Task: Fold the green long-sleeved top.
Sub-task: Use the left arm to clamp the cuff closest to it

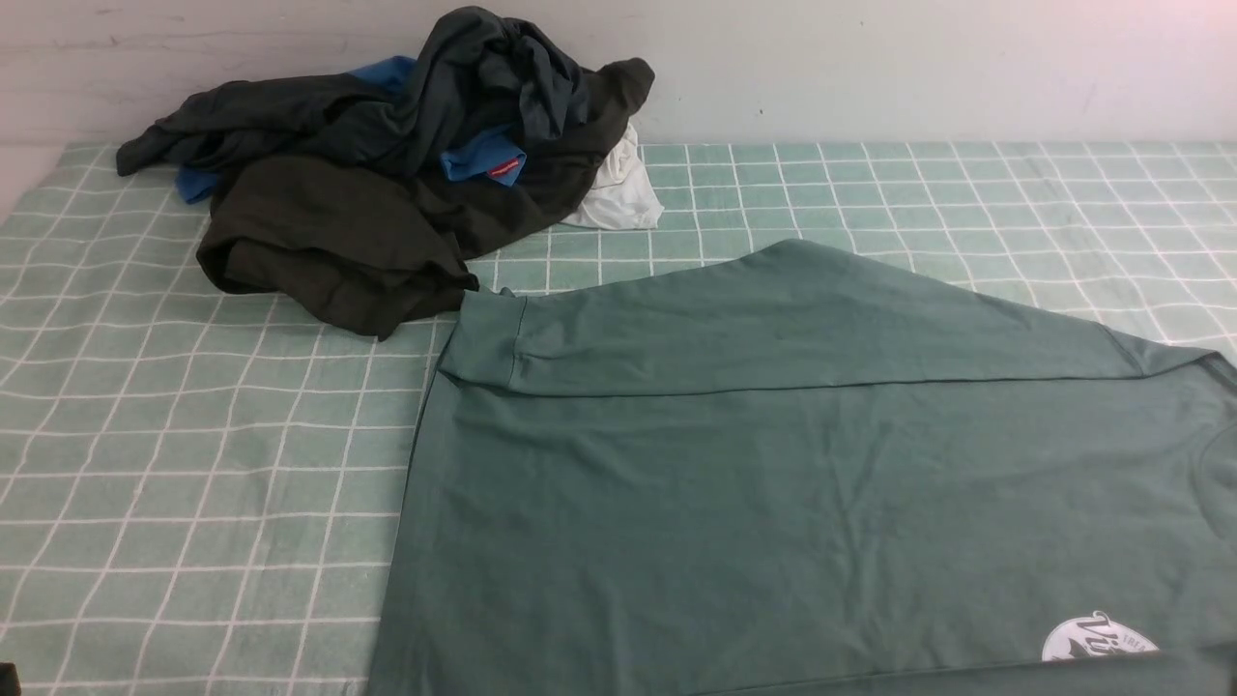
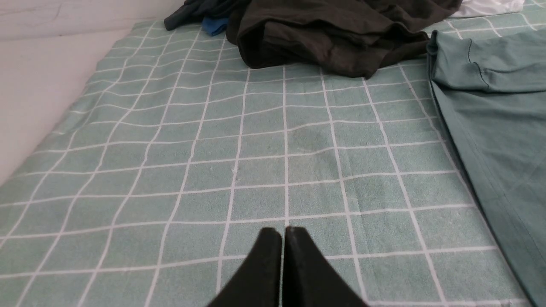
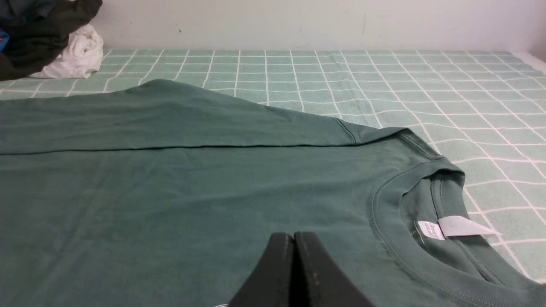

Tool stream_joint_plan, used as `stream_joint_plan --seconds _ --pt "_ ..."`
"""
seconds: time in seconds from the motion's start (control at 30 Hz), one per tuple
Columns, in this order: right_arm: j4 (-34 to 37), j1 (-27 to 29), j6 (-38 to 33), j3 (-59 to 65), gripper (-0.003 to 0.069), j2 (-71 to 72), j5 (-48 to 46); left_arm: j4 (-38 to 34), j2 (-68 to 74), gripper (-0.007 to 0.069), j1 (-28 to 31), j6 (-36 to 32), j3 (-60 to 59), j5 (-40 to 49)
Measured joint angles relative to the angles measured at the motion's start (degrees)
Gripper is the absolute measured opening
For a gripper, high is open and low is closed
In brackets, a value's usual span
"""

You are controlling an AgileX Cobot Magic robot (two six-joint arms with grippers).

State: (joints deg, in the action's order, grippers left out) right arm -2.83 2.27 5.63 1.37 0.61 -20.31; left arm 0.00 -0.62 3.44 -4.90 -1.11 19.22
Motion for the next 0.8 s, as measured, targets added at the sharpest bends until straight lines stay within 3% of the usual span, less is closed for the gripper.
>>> stream_joint_plan --seconds 0.8 --pt "-0.02 0.0 1.02 0.0 -0.0013 0.0 0.0 0.87 0.0 -0.0003 0.0 0.0 0.0 -0.05"
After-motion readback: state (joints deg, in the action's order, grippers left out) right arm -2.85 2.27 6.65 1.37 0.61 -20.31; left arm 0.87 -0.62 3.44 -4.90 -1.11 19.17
